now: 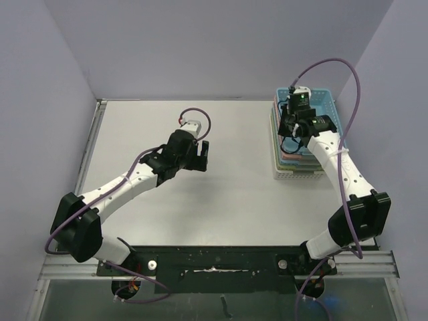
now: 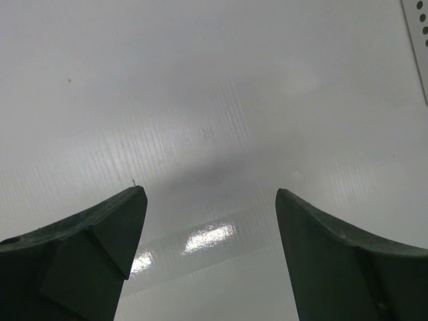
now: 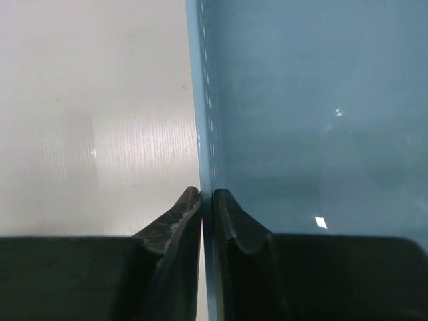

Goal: Turn the large container upside down

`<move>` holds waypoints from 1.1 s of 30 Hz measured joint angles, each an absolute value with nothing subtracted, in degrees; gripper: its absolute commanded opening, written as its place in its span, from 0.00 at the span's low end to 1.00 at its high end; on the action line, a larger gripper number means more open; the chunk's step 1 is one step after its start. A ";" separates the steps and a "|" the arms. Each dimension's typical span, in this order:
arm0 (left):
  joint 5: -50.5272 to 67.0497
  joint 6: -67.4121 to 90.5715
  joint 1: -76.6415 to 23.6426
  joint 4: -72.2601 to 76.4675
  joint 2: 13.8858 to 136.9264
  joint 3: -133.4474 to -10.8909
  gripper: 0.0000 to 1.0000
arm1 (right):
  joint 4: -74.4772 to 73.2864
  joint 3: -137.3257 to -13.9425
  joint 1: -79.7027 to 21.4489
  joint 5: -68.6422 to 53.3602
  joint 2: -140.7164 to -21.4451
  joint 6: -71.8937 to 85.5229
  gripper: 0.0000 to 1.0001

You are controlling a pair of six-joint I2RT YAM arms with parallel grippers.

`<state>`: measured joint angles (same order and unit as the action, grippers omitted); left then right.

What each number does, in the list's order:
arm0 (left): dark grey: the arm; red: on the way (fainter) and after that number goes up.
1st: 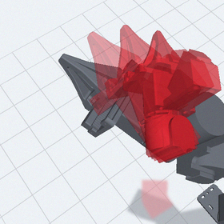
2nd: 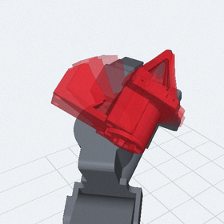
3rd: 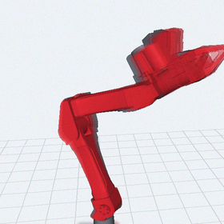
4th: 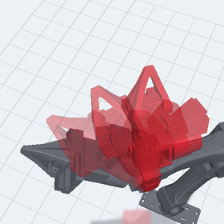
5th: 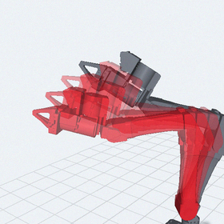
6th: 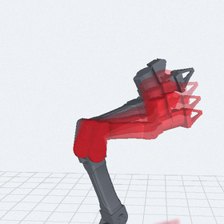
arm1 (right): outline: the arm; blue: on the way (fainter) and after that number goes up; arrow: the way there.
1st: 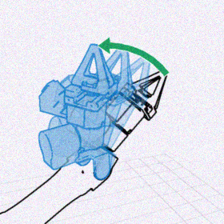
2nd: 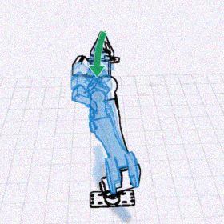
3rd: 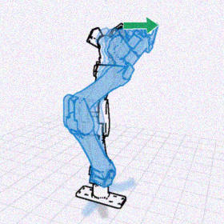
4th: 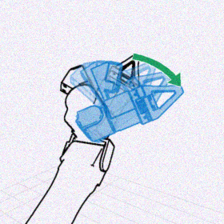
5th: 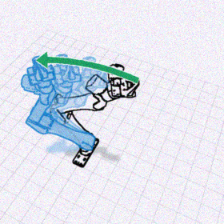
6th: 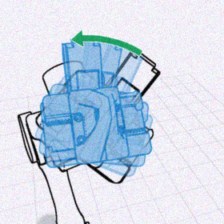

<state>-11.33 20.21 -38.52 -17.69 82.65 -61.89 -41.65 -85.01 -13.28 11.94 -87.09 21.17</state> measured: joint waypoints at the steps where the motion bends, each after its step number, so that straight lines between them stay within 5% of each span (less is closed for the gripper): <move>1: -11.31 20.36 -38.52 -17.87 82.72 -61.89 0.79 | -41.58 -85.27 -13.41 11.86 -87.53 21.17 0.00; 20: -7.44 21.89 -31.22 -24.01 83.00 -68.97 0.81 | -45.74 -100.49 -7.64 13.17 -85.65 14.50 0.00; 33: -2.07 20.32 -14.35 -29.87 79.20 -82.39 0.81 | -42.59 -116.09 -24.45 2.79 -86.30 12.91 0.00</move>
<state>-2.07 20.32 -14.35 -29.87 79.20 -82.39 -42.59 -116.09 -24.45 2.79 -86.30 12.91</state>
